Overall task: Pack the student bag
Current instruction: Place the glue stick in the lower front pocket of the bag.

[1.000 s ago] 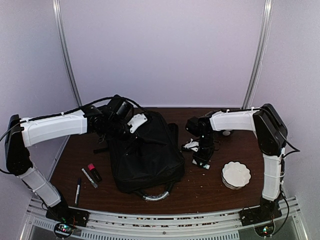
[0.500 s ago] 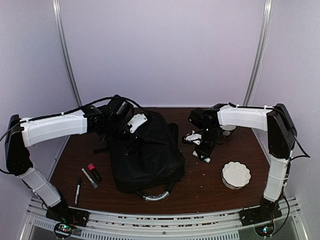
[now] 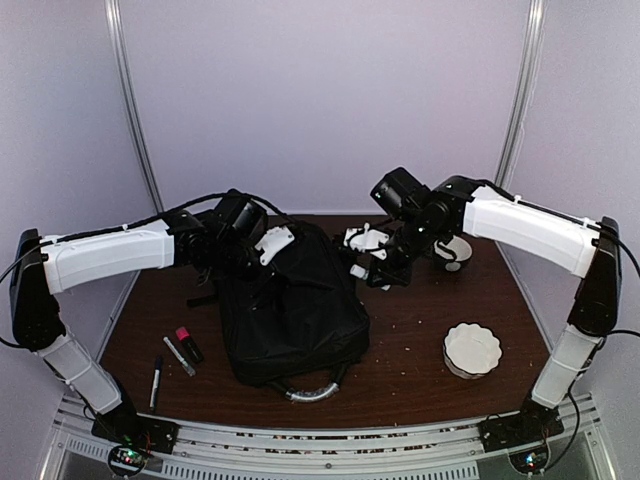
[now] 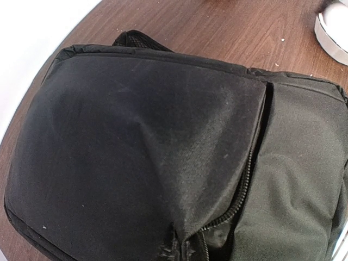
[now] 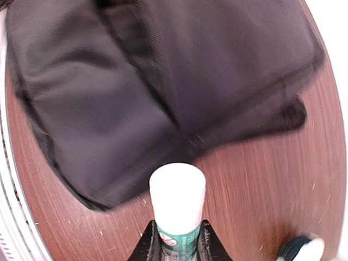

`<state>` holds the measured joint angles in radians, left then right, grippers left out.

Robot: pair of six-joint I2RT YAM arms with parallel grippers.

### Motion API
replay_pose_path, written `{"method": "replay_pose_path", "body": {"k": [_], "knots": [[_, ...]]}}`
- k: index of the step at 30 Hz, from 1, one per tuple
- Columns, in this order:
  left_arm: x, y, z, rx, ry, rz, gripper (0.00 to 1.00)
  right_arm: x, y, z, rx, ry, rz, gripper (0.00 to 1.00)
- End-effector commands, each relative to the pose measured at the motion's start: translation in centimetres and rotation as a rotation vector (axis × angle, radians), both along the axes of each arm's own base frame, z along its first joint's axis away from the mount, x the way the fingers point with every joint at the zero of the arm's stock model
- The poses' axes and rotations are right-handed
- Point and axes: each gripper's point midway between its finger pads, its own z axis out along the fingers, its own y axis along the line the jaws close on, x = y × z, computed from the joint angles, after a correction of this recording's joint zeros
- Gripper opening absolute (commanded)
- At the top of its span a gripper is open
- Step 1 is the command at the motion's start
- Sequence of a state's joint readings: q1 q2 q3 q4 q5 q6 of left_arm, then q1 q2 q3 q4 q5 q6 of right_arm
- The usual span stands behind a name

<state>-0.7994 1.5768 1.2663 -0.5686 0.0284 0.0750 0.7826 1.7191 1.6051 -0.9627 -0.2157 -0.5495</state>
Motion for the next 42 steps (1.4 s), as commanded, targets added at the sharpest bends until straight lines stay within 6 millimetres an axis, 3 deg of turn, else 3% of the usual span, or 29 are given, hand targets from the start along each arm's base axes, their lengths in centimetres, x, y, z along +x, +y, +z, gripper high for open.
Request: {"method": "replay_pose_path", "body": {"k": [1,5,8,15,22,32,42], "knots": [[1.3,-2.3,5.2,-0.162,-0.091,-0.019,0.00,-2.1,3.4,3.0,0.023,-0.170,0.192,0.11],[1.3,-2.5,6.1,-0.178,-0.091,-0.025,0.00,-4.2,5.4,2.7,0.003,-0.273,0.291,0.11],[1.2,-2.5,6.5,-0.195,-0.086,-0.030,0.00,-4.7,6.9,2.2,-0.056,-0.384,0.337,0.10],[0.5,-2.9,7.1,-0.229,-0.052,-0.065,0.00,-4.1,10.9,2.4,-0.098,-0.600,0.371,0.10],[-0.1,-2.9,8.0,-0.251,-0.051,-0.082,0.00,-3.1,13.6,1.1,-0.116,-0.641,0.401,0.11],[-0.6,-2.9,8.8,-0.258,-0.058,-0.109,0.00,-1.2,15.0,-3.0,-0.228,-0.713,0.439,0.11],[-1.4,-3.0,9.4,-0.278,-0.052,-0.145,0.00,1.6,16.5,-5.0,-0.306,-0.869,0.421,0.11]]}}
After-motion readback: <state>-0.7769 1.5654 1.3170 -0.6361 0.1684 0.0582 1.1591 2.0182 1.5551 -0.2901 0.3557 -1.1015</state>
